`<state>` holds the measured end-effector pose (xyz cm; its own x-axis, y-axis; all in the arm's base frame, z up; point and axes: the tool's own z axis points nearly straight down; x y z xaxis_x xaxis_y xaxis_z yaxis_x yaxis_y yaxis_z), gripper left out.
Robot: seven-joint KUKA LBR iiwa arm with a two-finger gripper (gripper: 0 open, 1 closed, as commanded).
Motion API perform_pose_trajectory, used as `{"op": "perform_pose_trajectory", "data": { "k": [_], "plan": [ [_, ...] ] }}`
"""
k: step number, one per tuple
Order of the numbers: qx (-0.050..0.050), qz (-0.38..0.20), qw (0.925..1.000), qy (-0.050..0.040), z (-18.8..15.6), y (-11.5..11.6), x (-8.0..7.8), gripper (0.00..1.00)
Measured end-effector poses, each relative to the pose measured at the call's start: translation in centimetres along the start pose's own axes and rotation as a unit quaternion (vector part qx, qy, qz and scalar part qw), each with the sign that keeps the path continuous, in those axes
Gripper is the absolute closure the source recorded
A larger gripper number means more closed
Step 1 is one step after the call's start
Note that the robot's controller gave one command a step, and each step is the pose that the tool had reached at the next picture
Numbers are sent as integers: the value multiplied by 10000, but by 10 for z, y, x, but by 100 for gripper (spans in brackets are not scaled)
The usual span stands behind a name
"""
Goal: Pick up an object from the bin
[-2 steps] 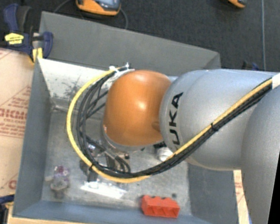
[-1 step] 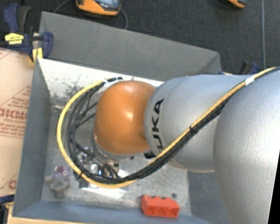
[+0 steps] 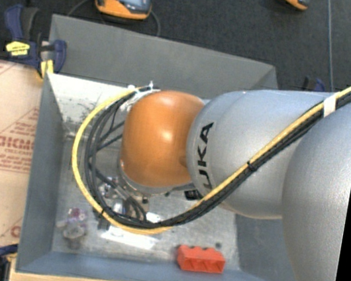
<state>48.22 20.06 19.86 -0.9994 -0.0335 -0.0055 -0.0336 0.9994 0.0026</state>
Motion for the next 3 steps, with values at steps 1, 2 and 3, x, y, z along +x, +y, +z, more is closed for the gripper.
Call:
{"op": "perform_pose_trajectory", "data": {
  "k": [1, 2, 3],
  "plan": [
    [15, 1127, 9936, 31, 37, 11, 4, 100],
    [-14, 964, 9953, -32, -92, 20, -18, 100],
    [29, 865, 9962, 29, -30, 15, -32, 100]
  ]
}}
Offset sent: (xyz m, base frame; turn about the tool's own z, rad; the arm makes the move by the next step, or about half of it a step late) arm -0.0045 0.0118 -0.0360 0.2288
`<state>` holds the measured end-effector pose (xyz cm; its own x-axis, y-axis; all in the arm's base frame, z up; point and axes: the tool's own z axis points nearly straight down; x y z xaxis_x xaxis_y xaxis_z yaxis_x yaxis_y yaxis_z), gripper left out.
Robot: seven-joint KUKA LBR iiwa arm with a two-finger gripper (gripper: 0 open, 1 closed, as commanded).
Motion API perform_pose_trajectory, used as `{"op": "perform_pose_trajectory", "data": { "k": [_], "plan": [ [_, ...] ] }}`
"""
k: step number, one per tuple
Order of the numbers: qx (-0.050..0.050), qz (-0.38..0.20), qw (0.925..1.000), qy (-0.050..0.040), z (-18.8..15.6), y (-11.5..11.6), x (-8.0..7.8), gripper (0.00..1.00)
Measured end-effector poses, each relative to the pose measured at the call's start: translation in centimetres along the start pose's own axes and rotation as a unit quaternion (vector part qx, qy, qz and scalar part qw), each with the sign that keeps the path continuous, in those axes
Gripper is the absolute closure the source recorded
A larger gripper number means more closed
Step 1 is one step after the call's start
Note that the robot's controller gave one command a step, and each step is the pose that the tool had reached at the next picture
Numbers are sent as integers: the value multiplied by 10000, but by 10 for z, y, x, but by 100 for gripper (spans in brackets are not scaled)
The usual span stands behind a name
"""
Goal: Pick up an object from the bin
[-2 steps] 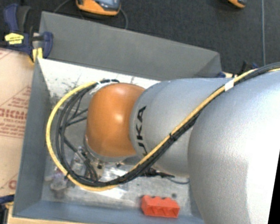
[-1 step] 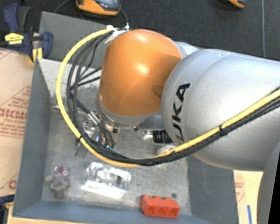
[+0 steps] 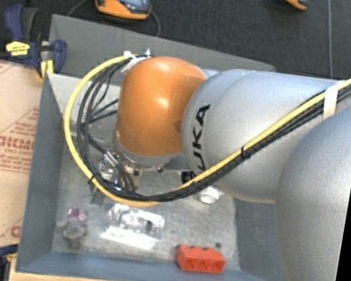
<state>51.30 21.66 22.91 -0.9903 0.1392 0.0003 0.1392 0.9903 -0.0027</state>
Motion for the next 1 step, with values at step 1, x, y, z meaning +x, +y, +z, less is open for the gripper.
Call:
{"op": "perform_pose_trajectory", "data": {
  "k": [1],
  "plan": [
    [-8, 439, 9990, 7, 45, -10, 0, 100]
  ]
}}
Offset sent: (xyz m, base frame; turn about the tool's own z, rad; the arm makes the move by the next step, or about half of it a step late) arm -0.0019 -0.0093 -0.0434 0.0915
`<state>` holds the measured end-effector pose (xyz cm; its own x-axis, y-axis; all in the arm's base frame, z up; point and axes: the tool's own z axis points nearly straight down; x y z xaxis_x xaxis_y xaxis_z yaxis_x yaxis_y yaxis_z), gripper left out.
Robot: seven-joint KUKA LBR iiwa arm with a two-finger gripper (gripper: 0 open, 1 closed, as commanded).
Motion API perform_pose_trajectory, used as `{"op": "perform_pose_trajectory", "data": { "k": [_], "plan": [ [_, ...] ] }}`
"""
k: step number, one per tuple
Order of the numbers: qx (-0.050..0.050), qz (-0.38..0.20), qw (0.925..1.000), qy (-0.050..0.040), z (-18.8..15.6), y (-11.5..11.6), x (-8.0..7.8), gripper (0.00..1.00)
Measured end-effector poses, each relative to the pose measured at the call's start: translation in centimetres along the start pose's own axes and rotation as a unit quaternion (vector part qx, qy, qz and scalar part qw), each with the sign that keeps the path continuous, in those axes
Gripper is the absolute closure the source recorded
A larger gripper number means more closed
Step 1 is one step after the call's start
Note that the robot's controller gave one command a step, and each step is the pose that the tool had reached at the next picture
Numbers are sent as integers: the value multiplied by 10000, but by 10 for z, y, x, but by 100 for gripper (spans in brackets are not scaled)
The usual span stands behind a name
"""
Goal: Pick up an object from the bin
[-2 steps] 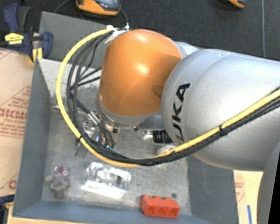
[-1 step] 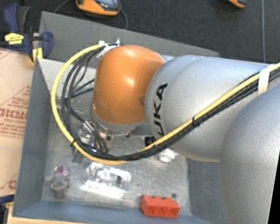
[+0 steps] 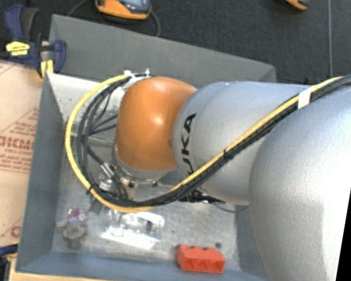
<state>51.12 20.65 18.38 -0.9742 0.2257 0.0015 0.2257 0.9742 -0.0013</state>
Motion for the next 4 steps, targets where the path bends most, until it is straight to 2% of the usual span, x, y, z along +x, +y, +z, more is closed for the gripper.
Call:
{"op": "perform_pose_trajectory", "data": {
  "k": [1, 2, 3, 4],
  "plan": [
    [-2, 1652, 9863, 1, 22, 6, -9, 100],
    [1, 1635, 9865, -7, 22, 6, -9, 0],
    [-13, -397, 9992, -32, 114, -6, 33, 0],
    [-15, -384, 9993, -21, 113, -6, 34, 100]
  ]
}}
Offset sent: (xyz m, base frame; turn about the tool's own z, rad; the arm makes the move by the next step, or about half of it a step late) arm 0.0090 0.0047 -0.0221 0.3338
